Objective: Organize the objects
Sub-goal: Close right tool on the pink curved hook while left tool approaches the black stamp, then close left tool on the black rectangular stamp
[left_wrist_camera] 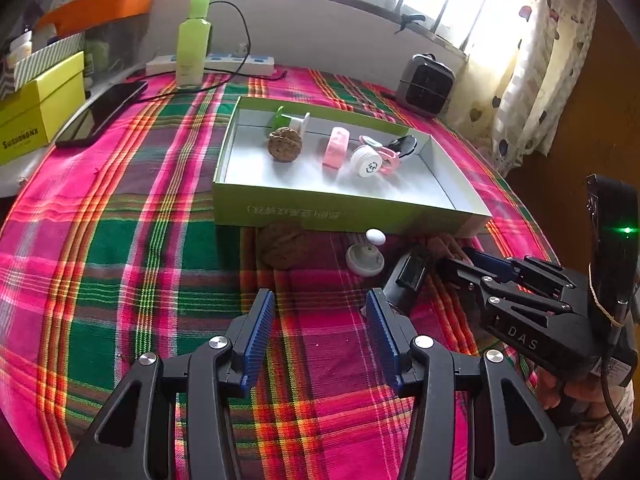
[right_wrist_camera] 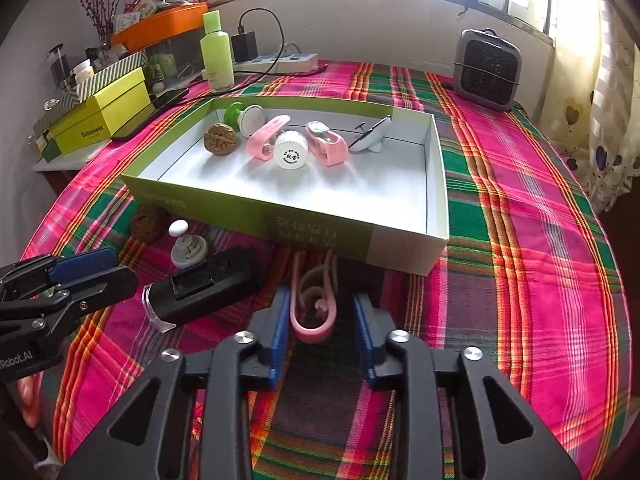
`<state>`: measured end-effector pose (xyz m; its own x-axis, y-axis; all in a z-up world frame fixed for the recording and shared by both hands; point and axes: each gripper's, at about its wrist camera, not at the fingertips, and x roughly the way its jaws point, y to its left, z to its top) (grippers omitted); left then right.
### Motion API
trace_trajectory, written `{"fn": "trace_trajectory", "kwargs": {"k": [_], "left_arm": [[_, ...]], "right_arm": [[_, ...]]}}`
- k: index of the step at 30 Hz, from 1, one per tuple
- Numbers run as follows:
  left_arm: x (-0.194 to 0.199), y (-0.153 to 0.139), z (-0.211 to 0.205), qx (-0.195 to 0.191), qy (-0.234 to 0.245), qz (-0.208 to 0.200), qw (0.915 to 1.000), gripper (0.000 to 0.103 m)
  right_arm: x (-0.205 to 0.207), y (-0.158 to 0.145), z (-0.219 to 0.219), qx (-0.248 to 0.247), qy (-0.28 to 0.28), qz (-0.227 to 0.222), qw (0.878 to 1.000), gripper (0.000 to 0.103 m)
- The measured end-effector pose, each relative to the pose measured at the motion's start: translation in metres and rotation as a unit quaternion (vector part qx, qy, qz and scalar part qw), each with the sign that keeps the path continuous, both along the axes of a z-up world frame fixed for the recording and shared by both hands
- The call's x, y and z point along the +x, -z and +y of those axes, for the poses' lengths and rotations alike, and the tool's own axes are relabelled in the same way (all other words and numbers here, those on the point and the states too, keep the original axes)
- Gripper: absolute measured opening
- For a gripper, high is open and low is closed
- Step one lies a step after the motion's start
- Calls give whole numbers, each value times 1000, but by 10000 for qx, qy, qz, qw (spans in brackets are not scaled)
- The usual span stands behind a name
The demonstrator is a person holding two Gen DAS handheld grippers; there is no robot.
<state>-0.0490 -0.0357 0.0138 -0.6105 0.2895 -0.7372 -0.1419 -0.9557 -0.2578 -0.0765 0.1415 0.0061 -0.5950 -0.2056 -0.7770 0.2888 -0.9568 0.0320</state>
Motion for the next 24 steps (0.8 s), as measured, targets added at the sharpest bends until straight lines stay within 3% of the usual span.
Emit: {"fn": "trace_trajectory", "kwargs": {"k": [12,24], "left_arm": [[-1,-7,19,11,301,103,9995,46],[-13,1,53,-344,643,8,9973,46]], "right_arm": [[8,-1,17,-32,102,11,9999,24],[16,0,31,-161,144,-24,9998,25]]}}
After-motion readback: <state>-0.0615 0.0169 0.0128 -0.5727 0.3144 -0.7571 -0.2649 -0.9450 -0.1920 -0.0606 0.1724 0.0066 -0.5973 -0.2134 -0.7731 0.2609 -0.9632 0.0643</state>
